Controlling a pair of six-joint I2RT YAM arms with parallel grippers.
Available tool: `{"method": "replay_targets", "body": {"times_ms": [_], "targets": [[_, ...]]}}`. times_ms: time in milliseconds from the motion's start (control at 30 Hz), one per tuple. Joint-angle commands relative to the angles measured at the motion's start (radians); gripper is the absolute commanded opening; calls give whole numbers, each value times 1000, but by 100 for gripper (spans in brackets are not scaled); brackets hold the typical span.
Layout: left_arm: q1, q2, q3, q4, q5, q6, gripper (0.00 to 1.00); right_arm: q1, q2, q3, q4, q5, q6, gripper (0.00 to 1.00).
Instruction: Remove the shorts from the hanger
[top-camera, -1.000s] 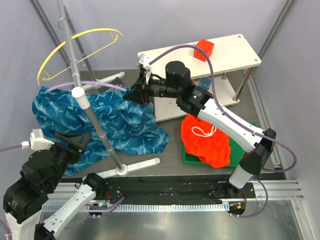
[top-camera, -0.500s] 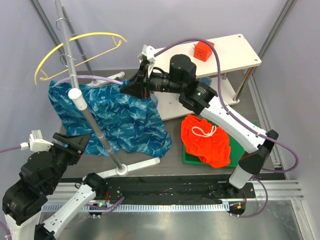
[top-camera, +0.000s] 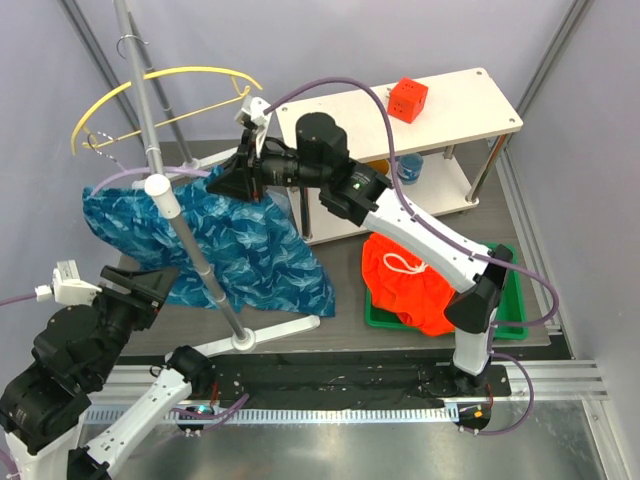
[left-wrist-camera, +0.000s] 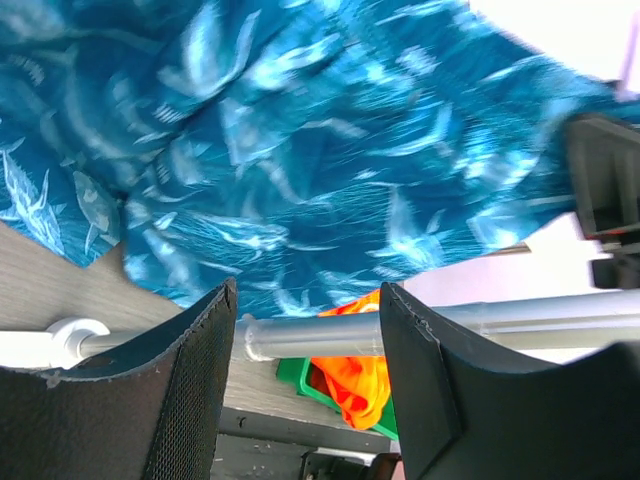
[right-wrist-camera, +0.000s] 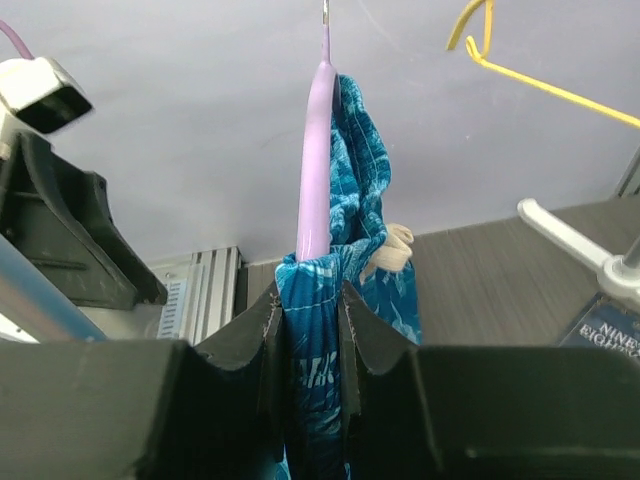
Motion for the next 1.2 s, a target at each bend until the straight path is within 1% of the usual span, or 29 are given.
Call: {"method": "replay_targets", "body": {"times_ms": [0, 100, 233, 333, 400, 500, 533, 567, 667, 733, 833, 933, 1167], "targets": [[-4, 11, 43, 70, 1, 56, 59, 2, -116, -94, 143, 52, 24, 1], [-5, 25, 74, 86, -9, 99, 59, 1, -194, -238, 191, 34, 33, 1], [-4, 94, 124, 106, -4, 146, 58, 2, -297, -439, 220, 31, 50, 1], [-4, 132, 161, 127, -7, 192, 58, 1, -378, -532, 233, 46, 62, 1], [-4, 160, 174, 150, -41, 208, 58, 1, -416, -604, 236, 45, 74, 1], [-4, 189, 165, 201, -85, 232, 55, 1, -476, -673, 242, 32, 99, 1], [-4, 198, 163, 205, -94, 237, 52, 1, -504, -700, 245, 34, 106, 1], [-5, 226, 166, 198, -125, 226, 50, 1, -518, -713, 245, 35, 120, 1], [-4, 278, 194, 129, -157, 141, 46, -1, -562, -756, 256, 26, 140, 1], [-4, 313, 189, 161, -127, 146, 42, -1, -576, -773, 256, 14, 149, 1], [-4, 324, 158, 224, -105, 151, 40, -5, -596, -796, 254, -1, 163, 1], [-4, 309, 126, 270, -104, 171, 39, -7, -608, -811, 254, -14, 181, 1], [-4, 304, 79, 276, -93, 162, 39, -8, -625, -822, 263, -60, 214, 1]]}}
